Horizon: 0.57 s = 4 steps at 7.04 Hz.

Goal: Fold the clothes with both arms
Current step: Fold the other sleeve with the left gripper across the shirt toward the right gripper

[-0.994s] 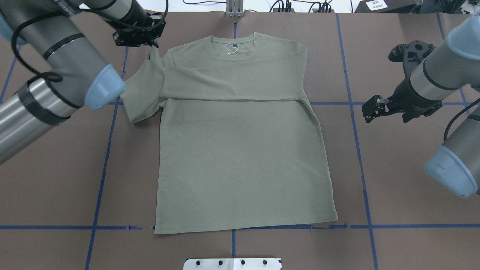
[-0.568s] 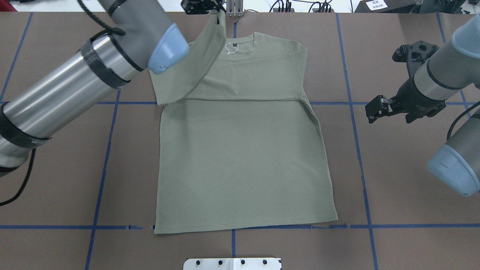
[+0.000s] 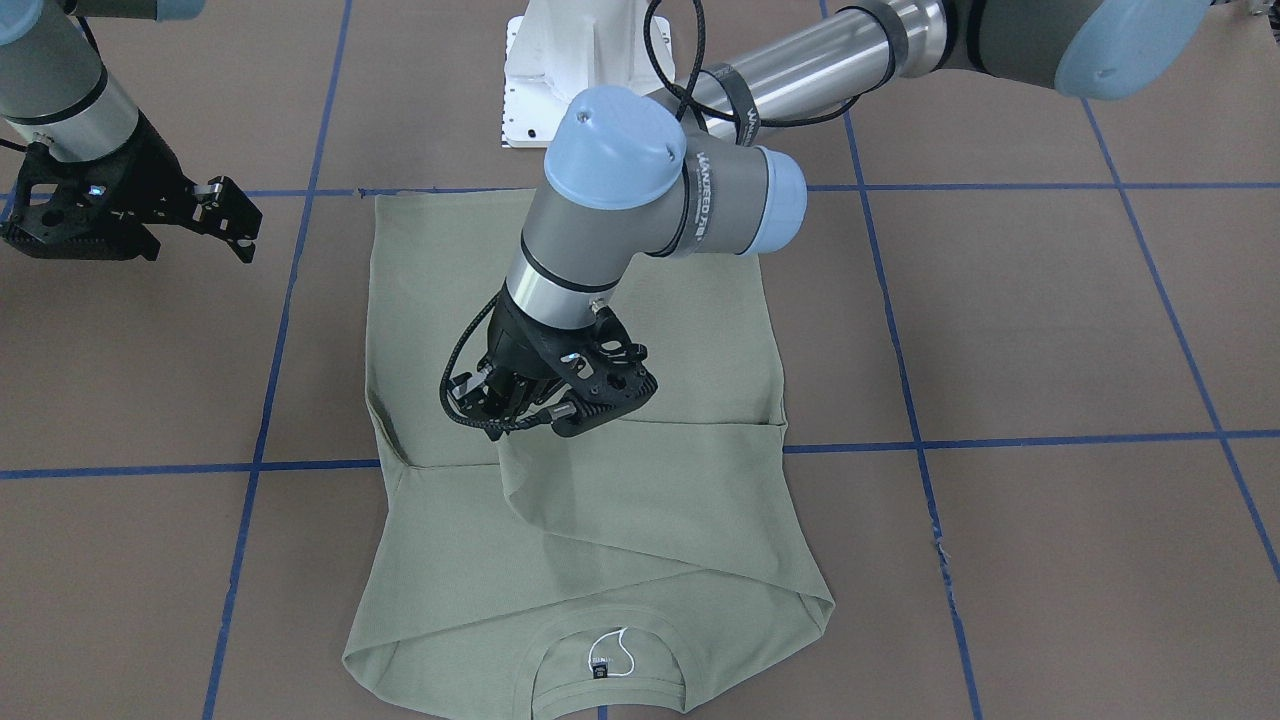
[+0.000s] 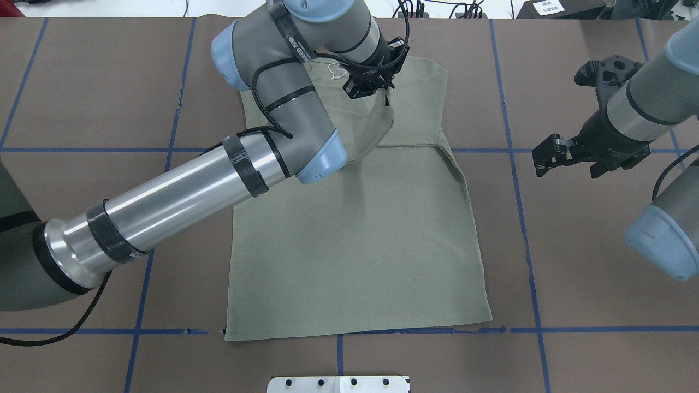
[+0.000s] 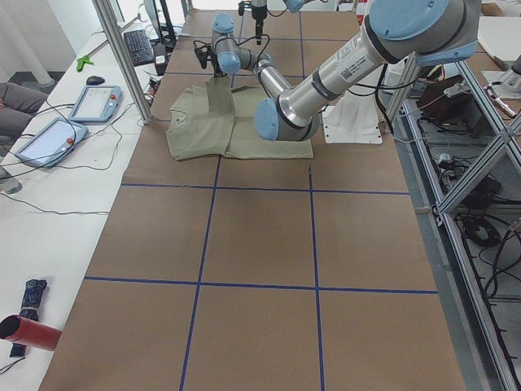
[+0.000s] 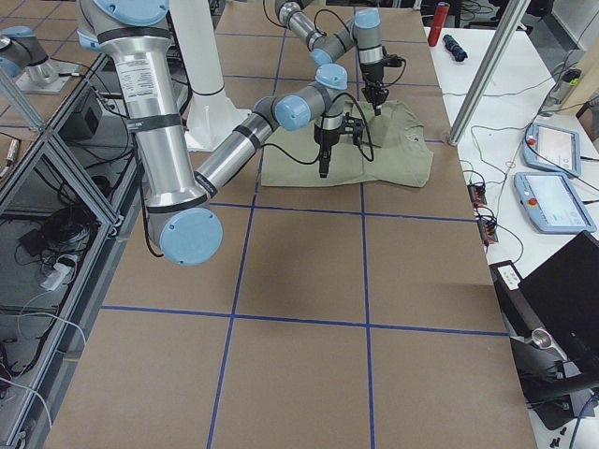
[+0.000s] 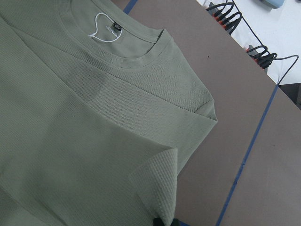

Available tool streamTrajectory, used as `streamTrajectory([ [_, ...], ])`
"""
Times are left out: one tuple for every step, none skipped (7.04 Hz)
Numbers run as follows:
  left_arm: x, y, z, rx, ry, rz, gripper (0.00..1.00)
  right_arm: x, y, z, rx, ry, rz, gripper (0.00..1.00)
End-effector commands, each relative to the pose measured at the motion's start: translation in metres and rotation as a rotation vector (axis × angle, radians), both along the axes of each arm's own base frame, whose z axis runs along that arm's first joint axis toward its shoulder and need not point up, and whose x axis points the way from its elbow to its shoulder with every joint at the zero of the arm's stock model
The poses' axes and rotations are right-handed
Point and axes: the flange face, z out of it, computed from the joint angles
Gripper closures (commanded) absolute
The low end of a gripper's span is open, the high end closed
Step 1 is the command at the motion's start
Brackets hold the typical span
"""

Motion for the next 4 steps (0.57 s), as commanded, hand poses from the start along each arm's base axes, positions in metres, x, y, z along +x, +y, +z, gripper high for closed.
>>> streamTrajectory([
  [0.039,0.011,0.021,0.016,-0.006,0.001,1.0,-0.001,-0.001,-0.002,0.0,-0.001,0.002,0.0],
  [0.061,0.032,0.014,0.03,-0.008,0.007,1.0,-0.002,-0.001,-0.001,-0.002,-0.001,0.0,0.0],
  [0.081,0.048,-0.014,0.019,0.011,0.016,1.0,-0.002,-0.002,-0.002,0.0,-0.001,0.002,0.0],
  [0.096,0.051,-0.047,0.009,0.031,0.016,0.09,-0.002,-0.002,-0.002,0.002,-0.002,0.001,0.0],
])
